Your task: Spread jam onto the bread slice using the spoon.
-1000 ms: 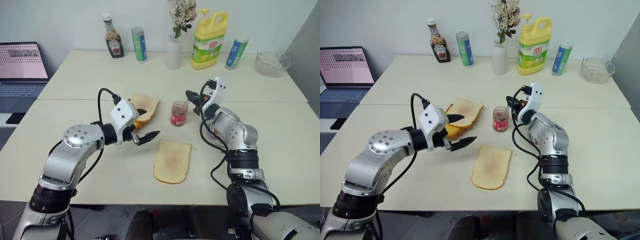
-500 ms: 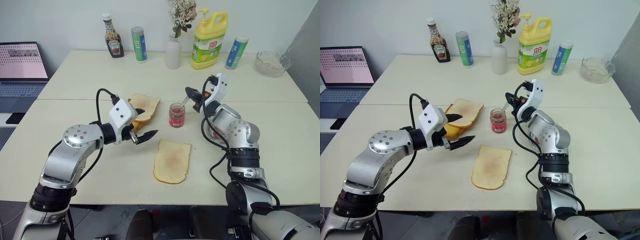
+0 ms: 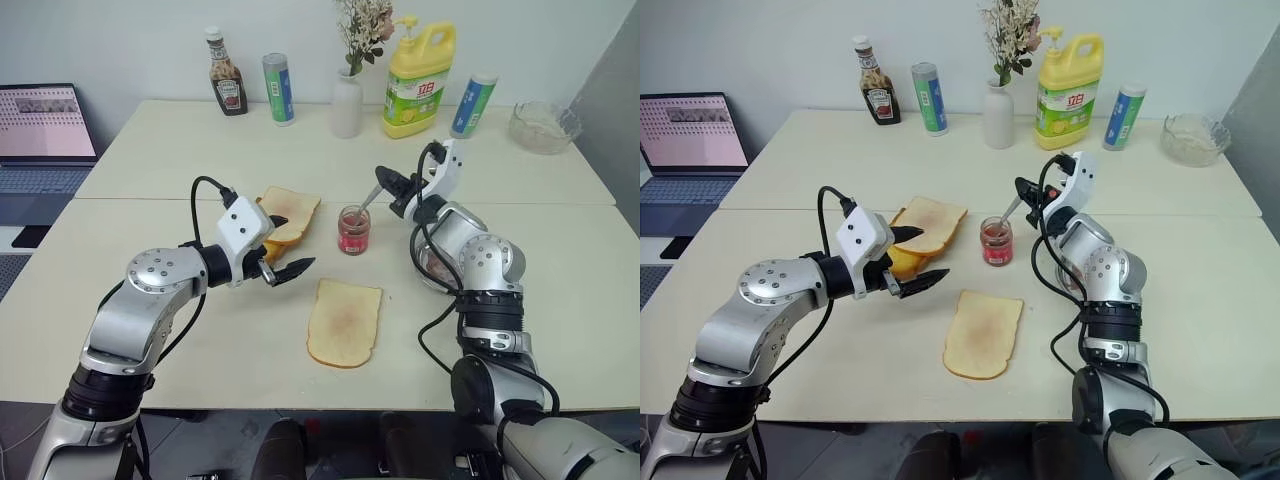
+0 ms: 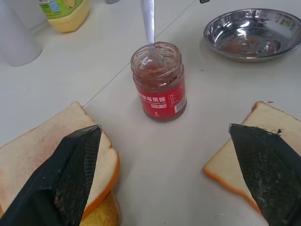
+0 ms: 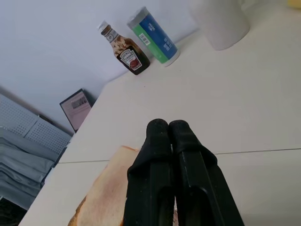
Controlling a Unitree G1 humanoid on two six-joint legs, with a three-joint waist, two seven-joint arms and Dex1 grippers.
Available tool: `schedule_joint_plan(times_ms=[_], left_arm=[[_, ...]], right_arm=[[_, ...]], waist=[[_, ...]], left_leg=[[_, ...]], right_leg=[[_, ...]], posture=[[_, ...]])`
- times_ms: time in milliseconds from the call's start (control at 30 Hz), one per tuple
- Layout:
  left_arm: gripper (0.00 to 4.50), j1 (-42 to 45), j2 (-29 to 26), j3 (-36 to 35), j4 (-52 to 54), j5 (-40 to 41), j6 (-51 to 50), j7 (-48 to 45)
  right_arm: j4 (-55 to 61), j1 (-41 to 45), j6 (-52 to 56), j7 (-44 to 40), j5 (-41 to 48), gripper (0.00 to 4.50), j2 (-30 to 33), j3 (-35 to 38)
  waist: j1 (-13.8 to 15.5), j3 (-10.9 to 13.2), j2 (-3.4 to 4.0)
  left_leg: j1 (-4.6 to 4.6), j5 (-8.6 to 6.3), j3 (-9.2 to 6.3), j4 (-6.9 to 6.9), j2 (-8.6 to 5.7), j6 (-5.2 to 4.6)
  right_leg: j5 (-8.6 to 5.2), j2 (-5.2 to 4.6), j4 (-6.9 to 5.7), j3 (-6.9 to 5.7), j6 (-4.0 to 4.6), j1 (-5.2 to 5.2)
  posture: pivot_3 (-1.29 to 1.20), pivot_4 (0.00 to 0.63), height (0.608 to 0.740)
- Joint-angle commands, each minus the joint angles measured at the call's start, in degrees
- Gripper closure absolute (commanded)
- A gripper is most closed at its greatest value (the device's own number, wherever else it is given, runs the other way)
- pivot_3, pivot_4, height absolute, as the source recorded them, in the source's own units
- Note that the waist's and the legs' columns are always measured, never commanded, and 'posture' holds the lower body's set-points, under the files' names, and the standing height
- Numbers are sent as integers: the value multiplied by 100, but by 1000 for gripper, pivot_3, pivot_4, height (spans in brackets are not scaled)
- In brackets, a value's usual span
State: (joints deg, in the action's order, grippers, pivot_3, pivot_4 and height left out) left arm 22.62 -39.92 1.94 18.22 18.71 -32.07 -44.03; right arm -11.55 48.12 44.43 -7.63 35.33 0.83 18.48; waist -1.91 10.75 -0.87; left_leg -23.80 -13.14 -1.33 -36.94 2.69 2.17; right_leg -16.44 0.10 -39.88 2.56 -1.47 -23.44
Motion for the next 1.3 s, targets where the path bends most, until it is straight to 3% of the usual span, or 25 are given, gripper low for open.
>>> schedule_joint_plan(times_ms=[33, 567, 1300], left_arm=[[0, 102, 17, -129, 89, -16, 98, 48], [0, 135, 40, -102, 66, -30, 120, 54], [0, 187, 176, -229, 48, 161, 89, 29]], right_arm=[[103, 205, 46, 109, 297, 4488, -43, 174], [112, 222, 87, 169, 413, 4488, 85, 213], [93, 256, 271, 811, 1325, 4488, 105, 971]], waist=[[0, 0, 0], [1, 0, 0], [4, 0, 0]], left_leg=[[0, 0, 0, 0, 0, 0], [-1, 0, 0, 1, 0, 0], [-4, 0, 1, 1, 0, 0]], right_leg=[[0, 0, 0, 0, 0, 0], [0, 0, 1, 0, 0, -1], [0, 0, 3, 0, 0, -1]], posture=[[0, 150, 740], [0, 150, 740], [0, 150, 740]])
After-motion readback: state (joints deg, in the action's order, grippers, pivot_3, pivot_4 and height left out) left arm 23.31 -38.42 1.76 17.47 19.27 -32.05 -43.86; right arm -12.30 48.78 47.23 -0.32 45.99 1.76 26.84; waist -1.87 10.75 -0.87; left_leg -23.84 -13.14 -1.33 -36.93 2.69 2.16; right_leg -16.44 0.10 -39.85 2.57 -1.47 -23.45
